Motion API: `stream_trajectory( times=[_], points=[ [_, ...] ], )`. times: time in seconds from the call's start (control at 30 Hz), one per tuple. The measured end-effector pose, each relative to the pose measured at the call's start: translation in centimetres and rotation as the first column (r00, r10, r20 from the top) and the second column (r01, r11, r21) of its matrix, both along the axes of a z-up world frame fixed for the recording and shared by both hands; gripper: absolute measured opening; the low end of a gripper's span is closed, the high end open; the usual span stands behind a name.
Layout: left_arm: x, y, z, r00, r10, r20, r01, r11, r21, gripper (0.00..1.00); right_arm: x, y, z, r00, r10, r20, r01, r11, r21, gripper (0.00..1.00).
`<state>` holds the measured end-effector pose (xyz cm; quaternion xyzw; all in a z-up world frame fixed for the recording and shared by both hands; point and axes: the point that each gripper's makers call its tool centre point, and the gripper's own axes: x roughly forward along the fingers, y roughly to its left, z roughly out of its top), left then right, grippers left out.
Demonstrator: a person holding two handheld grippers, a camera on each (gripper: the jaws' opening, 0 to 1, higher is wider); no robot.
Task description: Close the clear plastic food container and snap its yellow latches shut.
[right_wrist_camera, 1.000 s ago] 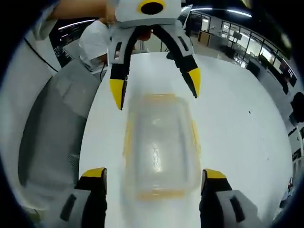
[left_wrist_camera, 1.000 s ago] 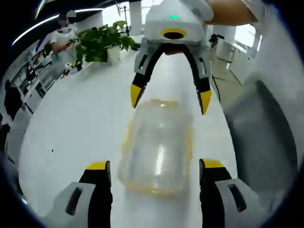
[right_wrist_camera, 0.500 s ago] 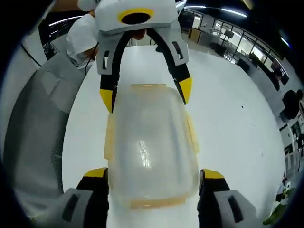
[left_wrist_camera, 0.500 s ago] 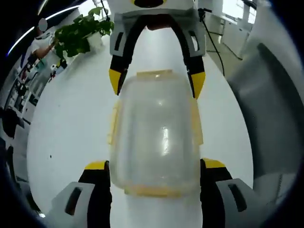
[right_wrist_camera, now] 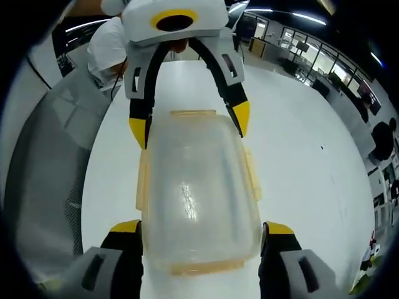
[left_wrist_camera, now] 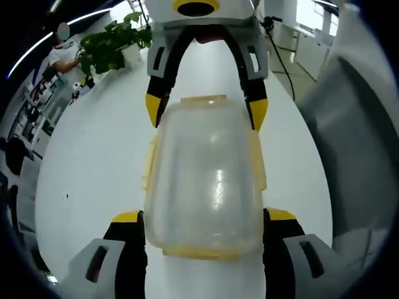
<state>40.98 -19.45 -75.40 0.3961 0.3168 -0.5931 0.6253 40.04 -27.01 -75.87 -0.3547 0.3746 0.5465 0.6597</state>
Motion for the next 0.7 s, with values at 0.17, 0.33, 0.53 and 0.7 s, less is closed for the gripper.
stream_trajectory(
  times=[0.17, 0.33, 0.53, 0.7],
  points=[
    [0.2, 3.8, -0.1, 1.000, 0.015, 0.000, -0.015, 1.000, 0.009, 0.75, 0.2, 3.8, 0.0, 1.000, 0.014, 0.000, -0.014, 1.000, 0.010, 0.76],
    [0.6, 7.4, -0.1, 1.000, 0.024, 0.003, -0.024, 0.999, 0.022, 0.75, 0.7, 7.5, 0.0, 1.000, 0.022, 0.003, -0.022, 1.000, 0.011, 0.76],
    [1.3, 11.7, -0.1, 0.999, 0.045, 0.003, -0.045, 0.999, 0.018, 0.75, 1.5, 11.7, 0.0, 0.999, 0.040, 0.005, -0.040, 0.999, 0.002, 0.76],
    [1.7, 15.3, -0.1, 0.998, 0.063, 0.003, -0.063, 0.998, 0.015, 0.75, 2.1, 15.3, 0.0, 0.998, 0.056, 0.006, -0.056, 0.998, -0.003, 0.76]
  ],
)
